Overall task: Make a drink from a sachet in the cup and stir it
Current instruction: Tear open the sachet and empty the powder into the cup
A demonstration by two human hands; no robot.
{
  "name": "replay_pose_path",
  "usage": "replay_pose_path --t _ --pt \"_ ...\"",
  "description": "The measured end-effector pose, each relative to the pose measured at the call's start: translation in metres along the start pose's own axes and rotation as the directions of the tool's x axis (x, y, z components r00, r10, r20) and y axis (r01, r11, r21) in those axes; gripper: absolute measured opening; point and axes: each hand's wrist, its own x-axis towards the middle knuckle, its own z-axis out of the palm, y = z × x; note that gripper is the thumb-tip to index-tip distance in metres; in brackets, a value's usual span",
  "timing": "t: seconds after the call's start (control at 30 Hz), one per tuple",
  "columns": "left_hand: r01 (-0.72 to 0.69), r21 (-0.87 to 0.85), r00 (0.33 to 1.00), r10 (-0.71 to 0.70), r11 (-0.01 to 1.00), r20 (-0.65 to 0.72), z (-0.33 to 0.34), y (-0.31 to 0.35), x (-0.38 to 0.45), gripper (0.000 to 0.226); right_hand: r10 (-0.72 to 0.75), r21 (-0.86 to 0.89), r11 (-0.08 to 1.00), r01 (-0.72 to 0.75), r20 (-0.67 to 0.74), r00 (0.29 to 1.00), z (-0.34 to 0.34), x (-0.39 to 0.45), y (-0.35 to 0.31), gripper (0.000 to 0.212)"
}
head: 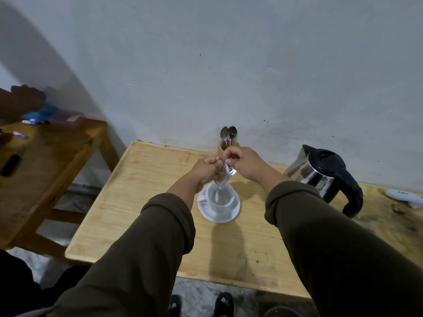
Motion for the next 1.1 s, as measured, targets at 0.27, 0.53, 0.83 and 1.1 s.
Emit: replay_pose_path --t 0.27,0.53,0.83,1.1 --pt "0.029 -0.049 0.997 -0.033 0.998 -0.068 -0.008 -0.006 0.004 0.031 0.024 0.014 1.000 -0.025 0.060 0.998 0.007 0.002 0.003 0.014" --pt "0.064 -0.122 0.993 -0.076 0.990 -0.094 -0.005 -0.006 0.004 0.035 0.019 0.017 1.000 -0.020 0.072 0.997 0.007 0.004 0.008 0.009" --pt "0.225 0.023 0.963 -0.219 0.974 -0.158 -0.007 -0.027 0.008 0.027 0.121 0.020 0.992 -0.123 0.098 0.988 0.022 -0.002 0.022 0.005" --pt "0.319 0.548 0.944 -0.210 0.773 -0.253 -0.006 -0.050 0.028 0.028 0.158 -0.021 0.987 -0.157 0.056 0.986 0.056 -0.008 0.046 0.017"
